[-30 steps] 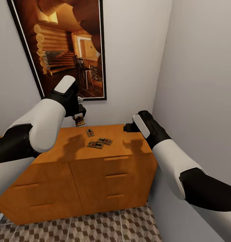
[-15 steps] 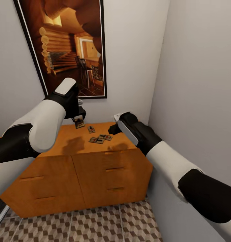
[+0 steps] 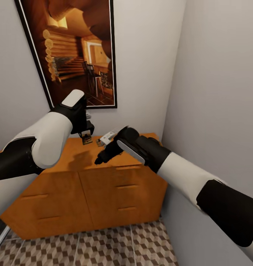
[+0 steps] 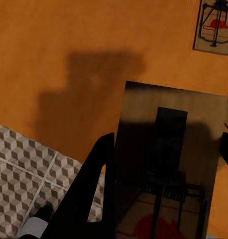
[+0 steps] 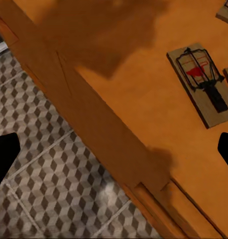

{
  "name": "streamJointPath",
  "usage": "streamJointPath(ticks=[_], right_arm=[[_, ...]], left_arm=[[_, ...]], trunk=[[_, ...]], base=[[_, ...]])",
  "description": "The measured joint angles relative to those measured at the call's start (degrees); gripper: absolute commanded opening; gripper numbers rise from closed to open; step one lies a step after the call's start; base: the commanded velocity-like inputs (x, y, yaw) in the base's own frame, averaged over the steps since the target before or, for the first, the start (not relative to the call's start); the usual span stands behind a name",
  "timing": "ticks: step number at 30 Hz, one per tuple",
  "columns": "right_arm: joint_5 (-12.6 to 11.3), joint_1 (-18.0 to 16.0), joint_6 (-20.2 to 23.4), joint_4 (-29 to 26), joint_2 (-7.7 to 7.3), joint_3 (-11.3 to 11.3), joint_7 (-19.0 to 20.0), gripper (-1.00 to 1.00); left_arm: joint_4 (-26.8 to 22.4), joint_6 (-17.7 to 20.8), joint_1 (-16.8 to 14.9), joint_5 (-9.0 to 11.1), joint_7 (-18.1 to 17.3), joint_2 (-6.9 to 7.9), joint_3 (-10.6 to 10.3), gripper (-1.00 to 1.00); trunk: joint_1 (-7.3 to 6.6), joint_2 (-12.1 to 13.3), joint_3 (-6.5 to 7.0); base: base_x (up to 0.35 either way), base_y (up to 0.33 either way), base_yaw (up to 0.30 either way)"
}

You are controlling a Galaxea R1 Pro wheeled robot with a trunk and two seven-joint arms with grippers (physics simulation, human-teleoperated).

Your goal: Take the four mousetraps from the cabinet in the bathroom and place them on the bathroom floor. Make sure all four end up on the same floor surface, and ensure that at least two of them are either under or directly next to the same bathroom sink.

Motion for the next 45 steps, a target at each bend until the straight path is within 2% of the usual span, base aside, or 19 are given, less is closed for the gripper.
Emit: streamJointPath(ticks=[3, 4, 6, 9, 15, 29, 32, 36, 38, 41, 45], right_arm=[[8.4, -0.6, -0.3, -0.1, 0.04, 2.9, 9.5, 1.00], [10.0, -0.7, -0.3, 0.0, 0.04, 3.2, 11.1, 1.00], [14.7, -0.8, -0.5, 0.1, -0.01, 3.6, 17.1, 1.00], [17.8, -0.8, -0.7, 0.4, -0.40, 3.7, 22.2, 1.00], [19.2, -0.8, -1.3, 0.7, -1.18, 3.7, 25.0, 1.00], [19.2, -0.8, -1.4, 0.7, -0.98, 2.9, 25.2, 1.00], [19.2, -1.0, -1.3, 1.1, -0.93, 0.7, 24.7, 1.00], [19.5, -1.5, -1.1, 5.3, -0.77, -4.9, 22.8, 1.00], [19.7, -2.0, -1.2, 10.1, -0.57, -7.9, 21.1, 1.00], [19.7, -2.9, -1.2, 13.8, -0.43, -9.4, 20.2, 1.00], [19.6, -3.2, -1.2, 15.5, -0.41, -9.9, 19.9, 1.00]], left_arm=[[0.6, 0.0, 0.0, 0.0, 0.0, 0.01, 0.0, -1.00], [0.7, 0.0, 0.1, 0.0, 0.0, 0.01, 0.0, -1.00], [1.0, -0.1, 0.1, 0.1, -0.1, 0.01, 0.0, -1.00], [1.1, 0.0, 0.1, 0.1, -0.1, 0.01, -0.1, -1.00], [1.2, -0.1, 0.1, 0.1, -0.1, -0.05, -0.1, -1.00], [1.4, -0.1, 0.1, 0.1, -0.2, -0.03, -0.1, -1.00], [1.5, -0.1, 0.1, 0.1, -0.2, 0.04, -0.1, -1.00], [1.5, -0.1, 0.1, 0.1, -0.2, 0.04, -0.1, -1.00], [1.5, -0.1, 0.1, 0.1, -0.2, 0.03, -0.1, -1.00], [1.5, -0.1, 0.1, 0.1, -0.2, 0.02, -0.1, -1.00], [1.5, -0.1, 0.1, 0.1, -0.3, 0.02, -0.1, -1.00]], trunk=[[-0.02, 0.0, 0.00], [-0.02, 0.0, 0.00], [-0.01, 0.0, 0.00], [0.00, 0.0, 0.00], [0.01, 0.0, 0.00], [0.00, 0.0, 0.00], [0.01, 0.0, 0.00], [0.01, 0.0, 0.00], [0.01, 0.0, 0.00], [0.01, 0.0, 0.00], [0.01, 0.0, 0.00]], base=[[0.256, 0.000, 0.000], [0.276, 0.000, 0.000], [0.175, 0.000, 0.000], [0.071, 0.000, 0.000], [0.021, 0.000, 0.000], [0.191, 0.000, 0.000], [0.017, 0.000, 0.000], [0.006, 0.000, 0.000], [0.002, 0.000, 0.000], [0.000, 0.000, 0.000], [0.025, 0.000, 0.000]])
